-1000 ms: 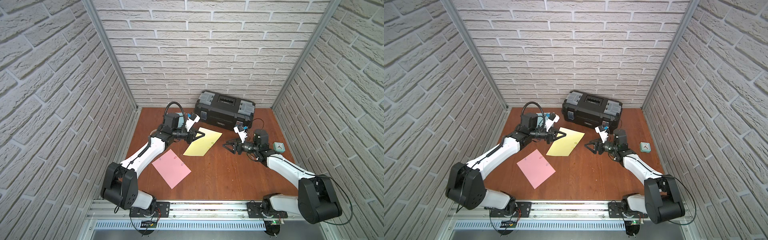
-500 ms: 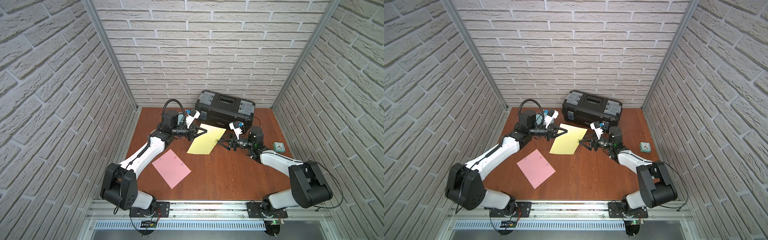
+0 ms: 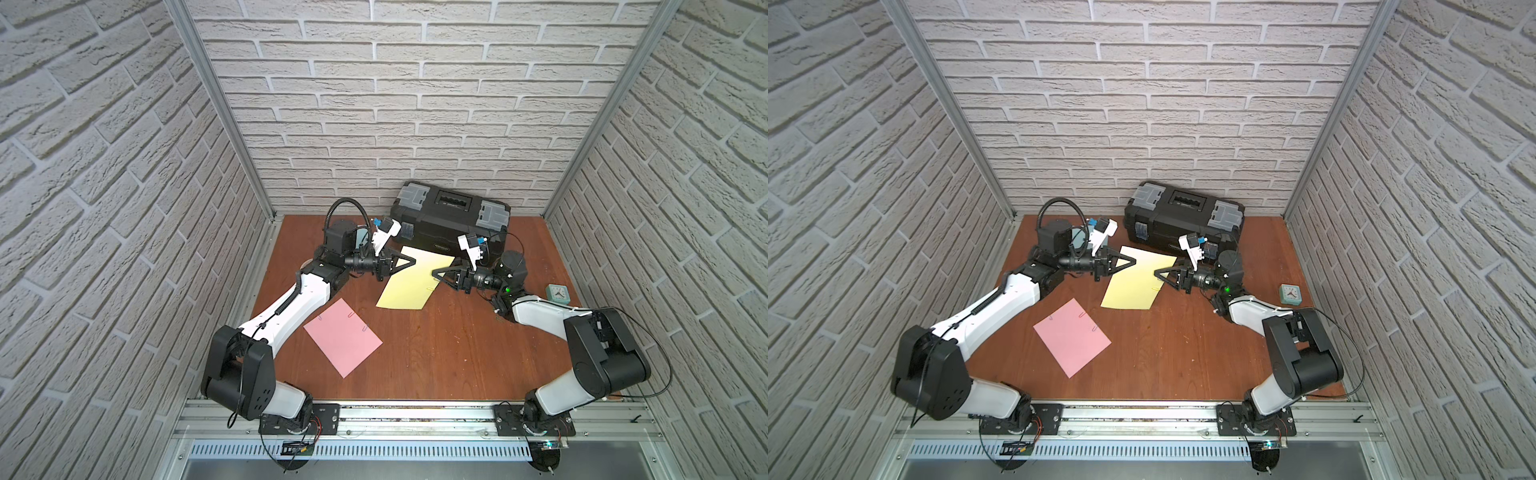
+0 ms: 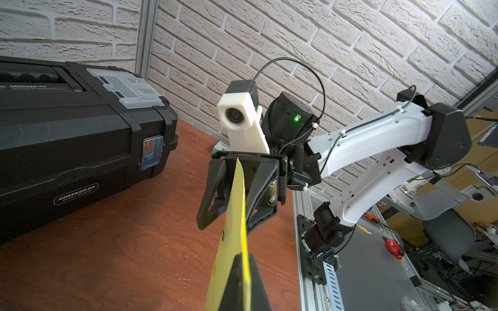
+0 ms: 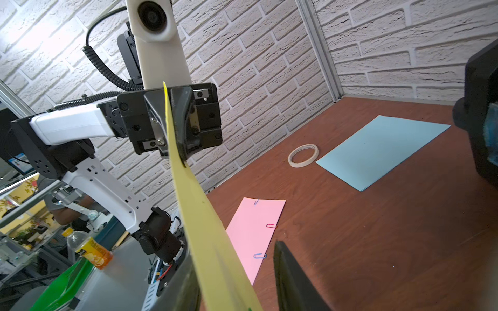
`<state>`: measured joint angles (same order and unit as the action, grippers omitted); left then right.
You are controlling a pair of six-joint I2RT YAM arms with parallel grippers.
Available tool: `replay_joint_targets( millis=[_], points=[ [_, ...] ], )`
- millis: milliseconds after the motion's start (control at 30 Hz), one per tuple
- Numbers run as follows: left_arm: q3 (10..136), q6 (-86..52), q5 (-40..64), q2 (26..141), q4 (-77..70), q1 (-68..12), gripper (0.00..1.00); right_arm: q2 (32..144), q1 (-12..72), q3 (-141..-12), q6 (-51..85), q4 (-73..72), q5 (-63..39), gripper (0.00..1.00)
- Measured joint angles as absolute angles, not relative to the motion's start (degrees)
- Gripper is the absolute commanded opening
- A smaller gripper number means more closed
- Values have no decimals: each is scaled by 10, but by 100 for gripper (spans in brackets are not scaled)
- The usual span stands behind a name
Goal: Unclip the paperclips from the documents
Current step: Adjust the document.
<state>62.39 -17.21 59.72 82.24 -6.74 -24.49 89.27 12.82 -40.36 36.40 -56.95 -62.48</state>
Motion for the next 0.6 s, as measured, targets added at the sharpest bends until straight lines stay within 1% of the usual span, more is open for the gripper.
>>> replay_joint_targets(
  millis=[167,267,433,533,600],
  points=[
    [618,-173,597,823,-76,-244,0,893,129,-406,378,-581,-630,11],
    [613,-174,597,823,-77,-244,0,893,129,-410,382,-580,-634,4],
    [608,-176,597,823,-78,-241,0,889,129,-422,367,-549,-643,3],
    [606,-176,596,823,-77,-241,13,874,129,-436,335,-487,-647,3],
    [606,-178,597,827,-76,-241,18,858,129,-451,298,-426,-650,3]
  ],
)
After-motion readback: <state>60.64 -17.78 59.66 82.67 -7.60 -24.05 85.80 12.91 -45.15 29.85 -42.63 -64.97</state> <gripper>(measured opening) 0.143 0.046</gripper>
